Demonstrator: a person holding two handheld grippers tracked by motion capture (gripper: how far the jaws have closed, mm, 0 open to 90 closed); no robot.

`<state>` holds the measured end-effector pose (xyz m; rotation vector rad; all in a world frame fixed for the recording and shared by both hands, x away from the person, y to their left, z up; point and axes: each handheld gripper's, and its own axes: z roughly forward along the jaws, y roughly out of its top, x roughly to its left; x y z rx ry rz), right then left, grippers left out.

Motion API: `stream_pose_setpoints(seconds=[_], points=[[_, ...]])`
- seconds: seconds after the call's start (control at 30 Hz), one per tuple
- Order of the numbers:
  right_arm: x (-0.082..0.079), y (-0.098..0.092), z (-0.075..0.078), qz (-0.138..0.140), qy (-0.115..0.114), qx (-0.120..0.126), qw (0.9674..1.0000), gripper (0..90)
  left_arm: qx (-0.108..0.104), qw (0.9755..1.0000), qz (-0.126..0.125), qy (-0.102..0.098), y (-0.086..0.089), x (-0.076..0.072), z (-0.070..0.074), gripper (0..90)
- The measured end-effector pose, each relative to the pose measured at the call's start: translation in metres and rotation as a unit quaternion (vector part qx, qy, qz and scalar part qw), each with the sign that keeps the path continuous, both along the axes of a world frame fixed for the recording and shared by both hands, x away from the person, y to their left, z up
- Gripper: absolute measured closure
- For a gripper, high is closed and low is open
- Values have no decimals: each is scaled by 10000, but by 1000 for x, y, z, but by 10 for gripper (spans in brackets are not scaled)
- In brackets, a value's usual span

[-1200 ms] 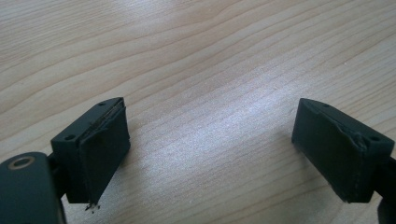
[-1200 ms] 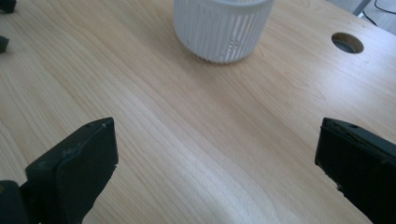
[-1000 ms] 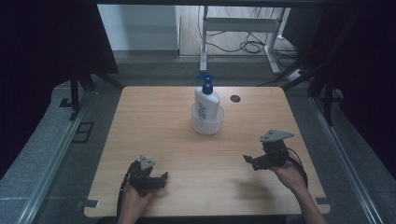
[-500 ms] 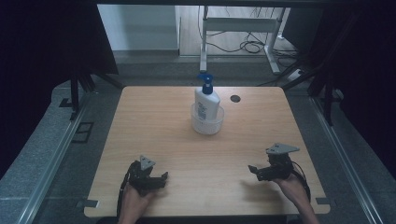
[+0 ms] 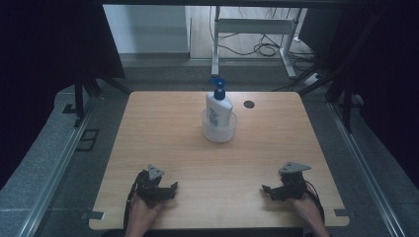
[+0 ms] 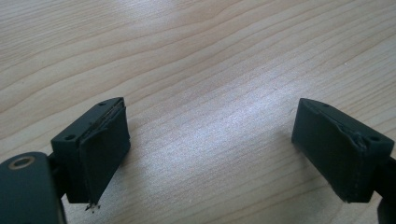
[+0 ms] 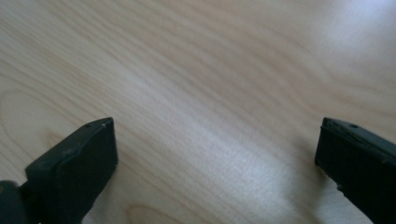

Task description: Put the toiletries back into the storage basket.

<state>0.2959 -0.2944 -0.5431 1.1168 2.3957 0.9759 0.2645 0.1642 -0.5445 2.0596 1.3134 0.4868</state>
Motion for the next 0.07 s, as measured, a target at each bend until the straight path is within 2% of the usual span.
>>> stream_pose_setpoints(seconds=[0.07], points=[[0, 0, 0, -2, 6, 14, 10000, 0, -2, 10000, 2, 2, 0, 0, 0, 108]])
